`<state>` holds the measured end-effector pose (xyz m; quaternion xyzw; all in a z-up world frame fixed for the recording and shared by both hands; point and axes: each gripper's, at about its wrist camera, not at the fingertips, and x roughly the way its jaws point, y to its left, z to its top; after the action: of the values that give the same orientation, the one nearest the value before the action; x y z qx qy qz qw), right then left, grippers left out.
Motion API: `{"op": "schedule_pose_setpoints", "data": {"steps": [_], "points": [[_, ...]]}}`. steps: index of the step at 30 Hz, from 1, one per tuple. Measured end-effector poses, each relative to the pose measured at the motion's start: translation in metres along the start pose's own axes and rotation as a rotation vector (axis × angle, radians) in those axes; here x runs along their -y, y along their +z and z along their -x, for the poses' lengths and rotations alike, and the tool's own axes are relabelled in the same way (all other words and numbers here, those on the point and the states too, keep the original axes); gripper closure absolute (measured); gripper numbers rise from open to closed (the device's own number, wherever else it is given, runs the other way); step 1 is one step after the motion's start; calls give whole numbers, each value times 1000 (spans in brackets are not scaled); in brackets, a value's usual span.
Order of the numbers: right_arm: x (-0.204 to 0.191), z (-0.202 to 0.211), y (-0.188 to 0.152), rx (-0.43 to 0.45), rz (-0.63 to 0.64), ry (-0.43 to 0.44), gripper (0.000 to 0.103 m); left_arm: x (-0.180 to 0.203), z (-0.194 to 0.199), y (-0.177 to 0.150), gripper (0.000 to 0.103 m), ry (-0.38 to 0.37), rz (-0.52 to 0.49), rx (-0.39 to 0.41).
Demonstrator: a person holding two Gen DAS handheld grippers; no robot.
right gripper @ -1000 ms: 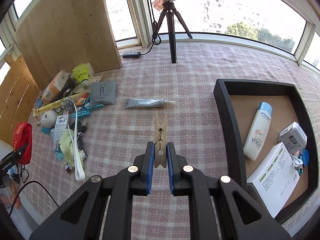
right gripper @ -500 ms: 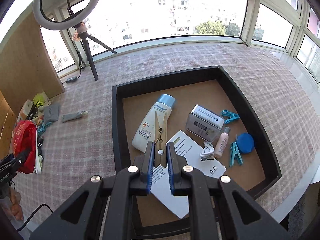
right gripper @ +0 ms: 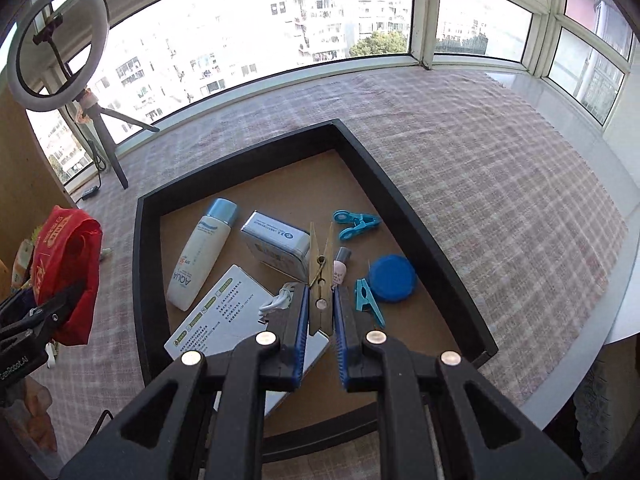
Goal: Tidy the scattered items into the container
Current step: 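Carry the clothespin and red pouch into the tray and release both, then move both open tools back toward the pile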
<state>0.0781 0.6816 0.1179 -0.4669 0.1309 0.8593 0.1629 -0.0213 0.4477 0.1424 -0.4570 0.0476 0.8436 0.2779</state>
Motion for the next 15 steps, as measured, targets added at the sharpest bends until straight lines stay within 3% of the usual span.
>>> {"op": "schedule_pose_setpoints", "data": {"steps": [2, 4, 7, 15], "points": [[6, -1, 1, 0, -7, -8, 90, 13, -2, 6, 31, -13, -12, 17], [12, 0, 2, 10, -15, -3, 86, 23, -8, 12, 22, -34, -33, 7], [20, 2, 5, 16, -40, -4, 35, 34, -15, 14, 21, -4, -61, -15], [18, 6, 12, 50, -28, 0, 34, 17, -10, 14, 21, 32, -27, -9]]}}
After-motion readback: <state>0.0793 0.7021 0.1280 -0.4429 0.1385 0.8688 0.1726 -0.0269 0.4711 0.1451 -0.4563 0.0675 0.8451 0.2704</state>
